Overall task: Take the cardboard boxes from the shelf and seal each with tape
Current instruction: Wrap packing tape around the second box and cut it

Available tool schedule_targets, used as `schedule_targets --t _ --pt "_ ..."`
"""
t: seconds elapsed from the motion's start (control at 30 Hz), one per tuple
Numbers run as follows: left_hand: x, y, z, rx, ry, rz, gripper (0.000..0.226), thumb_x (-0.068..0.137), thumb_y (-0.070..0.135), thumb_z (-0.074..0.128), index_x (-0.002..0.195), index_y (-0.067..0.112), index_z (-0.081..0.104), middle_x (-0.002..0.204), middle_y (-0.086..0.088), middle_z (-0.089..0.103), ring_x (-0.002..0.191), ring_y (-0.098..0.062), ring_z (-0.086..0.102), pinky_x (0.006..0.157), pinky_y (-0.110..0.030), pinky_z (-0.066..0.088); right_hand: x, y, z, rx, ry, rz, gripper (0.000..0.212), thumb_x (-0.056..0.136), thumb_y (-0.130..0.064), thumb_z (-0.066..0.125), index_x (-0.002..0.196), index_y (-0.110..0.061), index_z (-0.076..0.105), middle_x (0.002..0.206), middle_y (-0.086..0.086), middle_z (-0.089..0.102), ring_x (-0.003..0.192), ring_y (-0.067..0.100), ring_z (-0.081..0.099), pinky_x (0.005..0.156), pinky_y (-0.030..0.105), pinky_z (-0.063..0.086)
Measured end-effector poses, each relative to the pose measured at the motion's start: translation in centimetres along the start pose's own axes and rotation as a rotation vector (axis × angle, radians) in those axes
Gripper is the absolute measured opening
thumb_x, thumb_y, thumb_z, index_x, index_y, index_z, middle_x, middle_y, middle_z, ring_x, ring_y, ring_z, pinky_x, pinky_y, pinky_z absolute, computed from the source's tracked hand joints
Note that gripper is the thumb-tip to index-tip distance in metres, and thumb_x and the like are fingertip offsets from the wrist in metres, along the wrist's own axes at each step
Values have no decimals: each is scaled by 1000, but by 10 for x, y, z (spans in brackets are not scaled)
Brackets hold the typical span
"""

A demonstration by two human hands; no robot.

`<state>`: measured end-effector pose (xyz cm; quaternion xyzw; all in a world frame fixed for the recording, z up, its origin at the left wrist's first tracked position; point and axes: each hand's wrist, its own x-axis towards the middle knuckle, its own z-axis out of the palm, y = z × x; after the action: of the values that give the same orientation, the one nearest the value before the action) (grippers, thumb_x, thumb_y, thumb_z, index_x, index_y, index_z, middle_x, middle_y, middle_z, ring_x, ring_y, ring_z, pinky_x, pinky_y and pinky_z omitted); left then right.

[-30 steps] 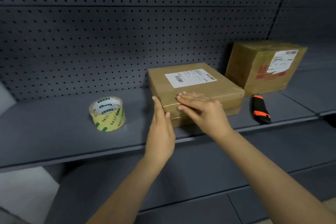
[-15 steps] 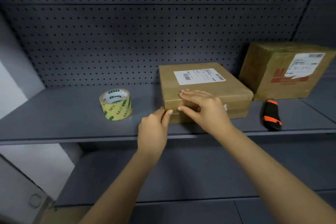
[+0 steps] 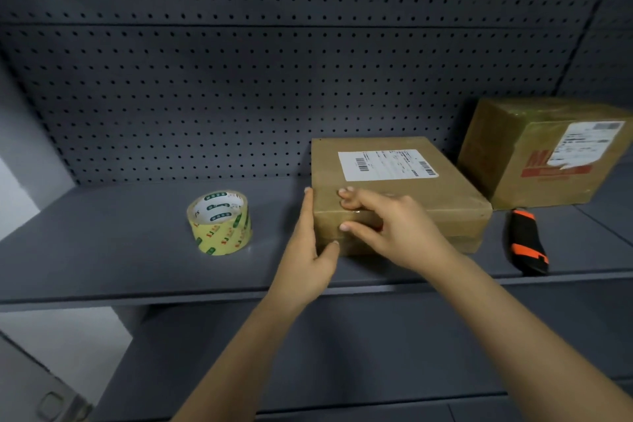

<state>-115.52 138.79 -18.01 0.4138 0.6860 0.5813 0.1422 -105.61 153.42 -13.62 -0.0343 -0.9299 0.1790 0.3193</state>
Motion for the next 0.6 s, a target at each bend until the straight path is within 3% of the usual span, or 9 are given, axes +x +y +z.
schedule_targets --t 0.1,0.17,0.27,0.33,0.4,0.47,0.53,0.6 --pt "13 4 -16 198 -6 79 84 89 13 61 157 25 13 163 11 16 145 2 20 118 -20 23 0 0 1 31 2 15 32 84 -31 77 111 -18 66 122 -14 68 114 7 63 79 21 55" --pt "17 3 -26 350 -38 147 86 86 25 63 157 24 16 163 17 8 146 6 11 117 -14 17 0 -2 1 34 -10 35 31 84 -31 77 110 -19 66 122 -15 67 114 5 62 77 11 50" --pt "16 2 -32 461 -91 207 95 82 39 62 158 26 6 164 16 2 148 4 7 115 -14 17 -2 -6 -1 17 -16 77 31 85 -33 75 112 -22 64 128 -19 63 120 1 57 78 18 53" --pt "15 0 -32 465 -100 202 98 87 37 66 158 27 -1 164 16 -1 147 3 10 109 -11 18 -1 -11 -3 -46 -41 93 41 87 -35 71 126 -26 58 137 -18 56 123 2 53 83 19 50" --pt "16 -3 -33 460 -112 213 97 89 35 66 158 27 -2 164 17 -1 146 3 10 105 -4 15 0 -14 -3 -184 -105 84 58 91 -39 63 144 -25 44 150 -10 44 134 6 42 99 16 38" --pt "18 -6 -39 443 -141 232 95 90 37 66 158 26 1 164 17 -1 146 6 6 105 2 10 4 -15 -1 -314 -185 75 65 95 -46 52 152 -21 34 158 -5 31 145 9 26 116 24 24" --pt "24 -10 -46 418 -180 250 94 89 40 68 158 27 5 164 17 2 146 8 5 112 -4 12 5 -14 -2 -333 -235 76 67 95 -54 41 152 -21 33 158 -3 30 147 10 22 120 32 22" --pt "28 -13 -49 363 -200 234 95 87 42 70 158 30 8 163 17 5 146 7 8 119 -18 19 5 -12 -4 -308 -254 74 67 94 -55 42 151 -21 36 157 -2 32 146 9 25 120 33 24"
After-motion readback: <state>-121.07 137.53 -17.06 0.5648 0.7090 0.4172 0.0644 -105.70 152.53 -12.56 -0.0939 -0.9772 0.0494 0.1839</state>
